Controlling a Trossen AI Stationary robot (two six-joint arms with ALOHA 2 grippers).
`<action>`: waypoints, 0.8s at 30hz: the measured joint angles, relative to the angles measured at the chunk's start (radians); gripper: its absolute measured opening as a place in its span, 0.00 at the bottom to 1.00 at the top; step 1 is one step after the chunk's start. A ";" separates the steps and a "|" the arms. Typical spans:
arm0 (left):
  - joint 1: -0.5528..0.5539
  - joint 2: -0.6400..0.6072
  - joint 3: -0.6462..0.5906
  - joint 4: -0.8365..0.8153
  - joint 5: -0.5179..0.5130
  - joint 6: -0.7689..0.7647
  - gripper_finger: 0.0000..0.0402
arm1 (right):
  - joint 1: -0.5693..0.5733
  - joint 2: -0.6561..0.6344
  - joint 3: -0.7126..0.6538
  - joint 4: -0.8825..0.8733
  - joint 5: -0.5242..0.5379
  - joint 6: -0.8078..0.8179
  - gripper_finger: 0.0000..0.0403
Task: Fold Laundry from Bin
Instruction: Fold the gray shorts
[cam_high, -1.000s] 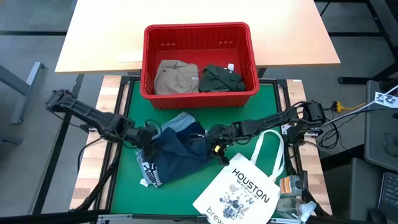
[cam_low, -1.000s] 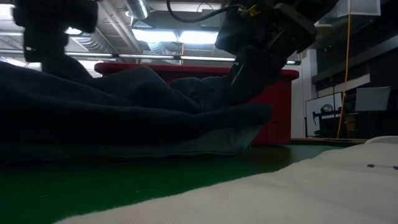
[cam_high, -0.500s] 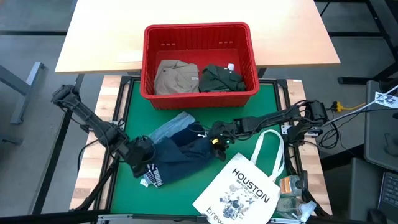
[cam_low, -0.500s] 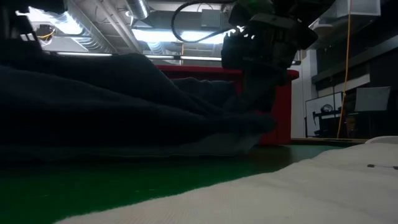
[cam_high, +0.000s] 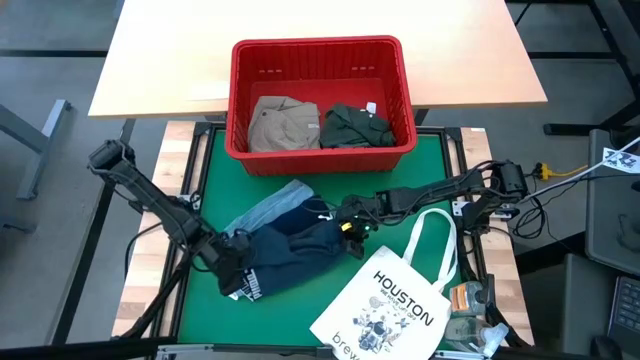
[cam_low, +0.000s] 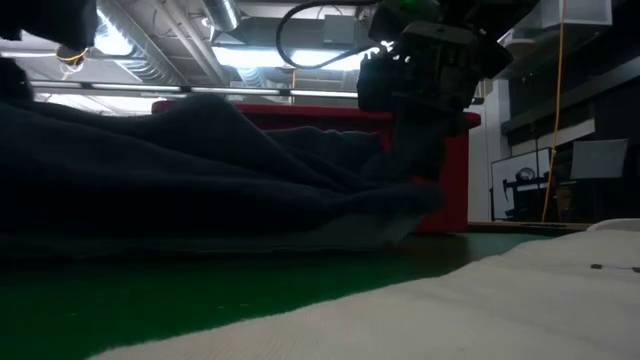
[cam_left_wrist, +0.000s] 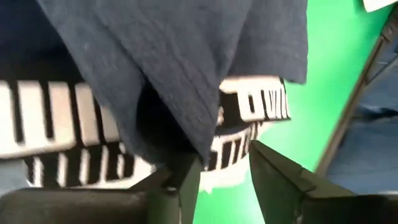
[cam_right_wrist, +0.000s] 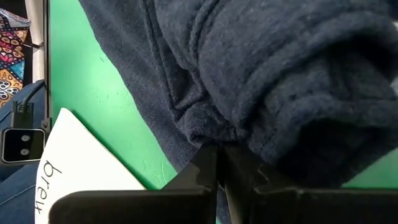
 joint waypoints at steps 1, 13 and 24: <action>0.005 0.000 0.000 0.000 0.026 -0.022 0.34 | 0.000 0.000 0.000 0.000 0.000 -0.001 0.04; 0.006 -0.120 0.000 -0.001 0.014 -0.124 0.33 | 0.002 0.000 0.000 0.000 0.005 -0.002 0.04; 0.007 -0.230 0.000 0.005 -0.706 -0.143 0.33 | 0.002 0.001 0.000 0.000 0.005 -0.002 0.04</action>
